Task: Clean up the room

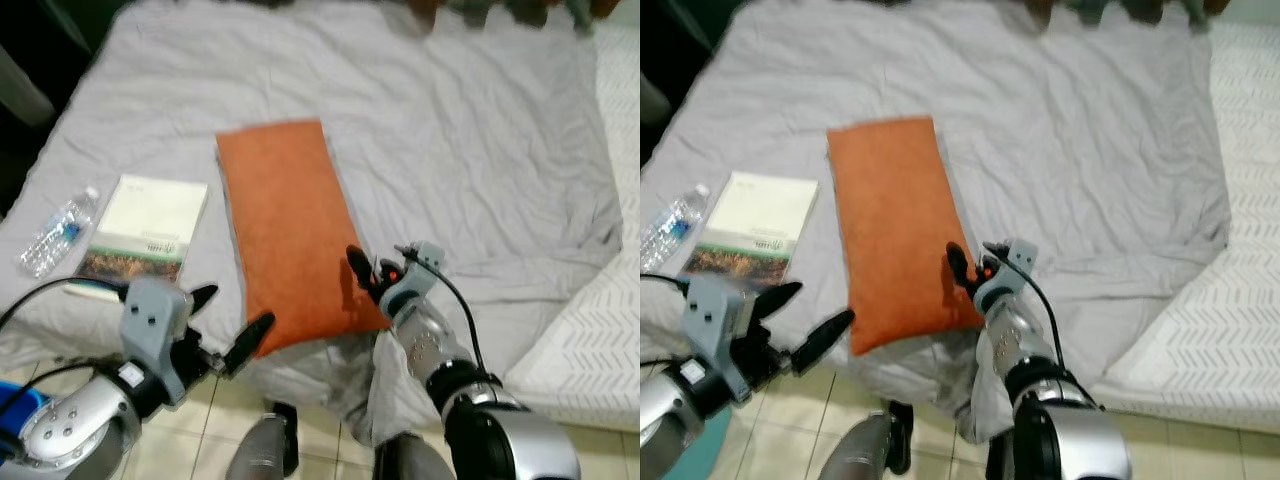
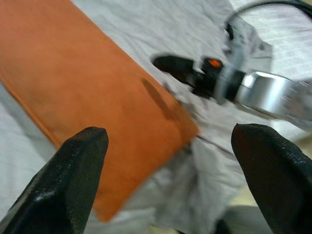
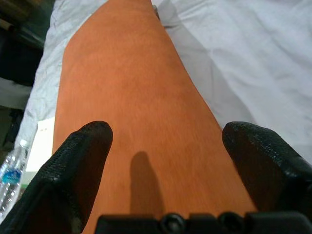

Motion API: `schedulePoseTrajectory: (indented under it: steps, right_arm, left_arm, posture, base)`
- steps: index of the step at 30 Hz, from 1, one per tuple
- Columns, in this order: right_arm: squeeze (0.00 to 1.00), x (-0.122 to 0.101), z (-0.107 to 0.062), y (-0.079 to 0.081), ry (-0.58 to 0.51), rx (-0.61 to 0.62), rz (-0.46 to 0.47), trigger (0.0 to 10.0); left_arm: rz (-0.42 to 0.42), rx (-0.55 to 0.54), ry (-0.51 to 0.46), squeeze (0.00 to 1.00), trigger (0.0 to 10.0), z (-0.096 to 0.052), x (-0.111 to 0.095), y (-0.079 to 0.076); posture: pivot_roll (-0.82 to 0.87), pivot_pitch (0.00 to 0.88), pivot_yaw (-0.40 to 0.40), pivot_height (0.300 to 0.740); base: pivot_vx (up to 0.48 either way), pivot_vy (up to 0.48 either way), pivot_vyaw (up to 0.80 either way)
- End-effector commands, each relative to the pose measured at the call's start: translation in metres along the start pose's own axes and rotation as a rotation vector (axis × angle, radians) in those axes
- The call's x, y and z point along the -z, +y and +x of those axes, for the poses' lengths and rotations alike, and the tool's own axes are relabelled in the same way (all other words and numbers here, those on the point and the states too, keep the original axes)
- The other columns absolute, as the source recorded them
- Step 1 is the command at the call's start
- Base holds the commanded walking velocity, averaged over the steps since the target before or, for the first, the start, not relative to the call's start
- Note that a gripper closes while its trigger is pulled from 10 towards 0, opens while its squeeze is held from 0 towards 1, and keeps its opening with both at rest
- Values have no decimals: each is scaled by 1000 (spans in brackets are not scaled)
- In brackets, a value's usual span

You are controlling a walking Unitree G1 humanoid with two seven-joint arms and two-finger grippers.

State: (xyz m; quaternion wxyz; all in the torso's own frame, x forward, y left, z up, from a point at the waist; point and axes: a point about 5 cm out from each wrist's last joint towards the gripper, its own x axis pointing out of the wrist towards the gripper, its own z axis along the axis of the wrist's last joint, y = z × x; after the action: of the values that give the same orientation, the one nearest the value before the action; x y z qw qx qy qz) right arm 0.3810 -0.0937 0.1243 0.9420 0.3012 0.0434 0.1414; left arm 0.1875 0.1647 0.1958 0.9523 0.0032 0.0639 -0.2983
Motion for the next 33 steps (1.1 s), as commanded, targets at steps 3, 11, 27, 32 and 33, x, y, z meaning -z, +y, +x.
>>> schedulePoseTrajectory:
  steps: [3,11,27,32,33]
  right_arm:
    - [0,18,-2,4,75,-6,59,10000]
    - [0,50,-8,11,241,-10,16,10000]
    - [0,89,-17,40,385,-123,38,0]
    - [0,89,-18,38,382,-96,78,0]
    - [0,90,-18,37,387,-89,102,0]
  left_arm:
    - [-36,-7,46,0,10000,-11,3,-10]
    - [-80,-41,89,0,10000,-23,7,-19]
    - [-84,-13,162,0,10000,-28,14,-31]
    - [-89,-10,169,0,10000,-28,16,-32]
    - [-93,-6,170,0,10000,-28,17,-34]
  posture:
    - [336,611,9,740]
    - [347,620,-7,740]
    - [340,620,-4,740]
    - [333,623,-8,740]
    - [330,621,-9,740]
  base:
    - [0,0,0]
    - [0,0,0]
    - [0,0,0]
    - [0,0,0]
    - [0,0,0]
